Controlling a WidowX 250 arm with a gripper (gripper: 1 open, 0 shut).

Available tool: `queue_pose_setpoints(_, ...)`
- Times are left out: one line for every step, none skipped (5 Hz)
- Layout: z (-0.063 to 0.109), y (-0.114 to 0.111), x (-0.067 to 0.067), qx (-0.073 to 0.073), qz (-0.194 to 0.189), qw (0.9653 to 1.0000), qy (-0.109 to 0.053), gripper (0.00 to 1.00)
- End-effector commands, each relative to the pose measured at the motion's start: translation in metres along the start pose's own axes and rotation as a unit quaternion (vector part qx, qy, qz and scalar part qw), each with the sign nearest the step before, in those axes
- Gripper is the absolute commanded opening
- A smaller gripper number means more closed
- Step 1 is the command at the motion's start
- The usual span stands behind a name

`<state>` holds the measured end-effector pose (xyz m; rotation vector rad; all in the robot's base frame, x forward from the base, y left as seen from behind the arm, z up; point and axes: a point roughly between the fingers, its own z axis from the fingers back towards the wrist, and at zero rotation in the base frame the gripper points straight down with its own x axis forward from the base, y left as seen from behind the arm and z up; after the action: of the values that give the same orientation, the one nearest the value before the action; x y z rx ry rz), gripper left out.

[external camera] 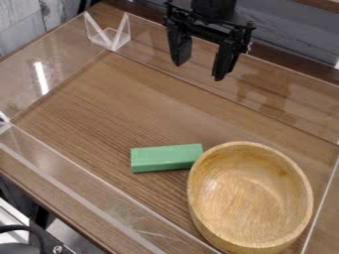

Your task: Put the green block in the brown bowl

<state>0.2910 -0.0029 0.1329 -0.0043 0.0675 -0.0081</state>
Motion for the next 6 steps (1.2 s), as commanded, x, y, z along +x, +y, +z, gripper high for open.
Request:
queue_pose_setpoints(-0.014, 0.005, -0.015, 0.003, -0.106, 0.9944, 0.003, 1.00)
queue_pose_setpoints(-0.033, 0.008, -0.042, 0.008, -0.211, 0.9775, 0.004, 1.00)
queue_pose_setpoints(-0.040, 0.012, -0.058, 0.015, -0.252, 0.9674, -0.019, 1.00)
queue_pose_setpoints(-0.049, 0.014, -0.065, 0.020, -0.255, 0.9659, -0.038, 1.00)
queue_pose_setpoints(-0.058, 0.015, -0.067, 0.024, -0.265, 0.9624, -0.055, 1.00)
queue_pose_setpoints(-0.066, 0.018, -0.068, 0.024, -0.276, 0.9587, -0.066, 1.00)
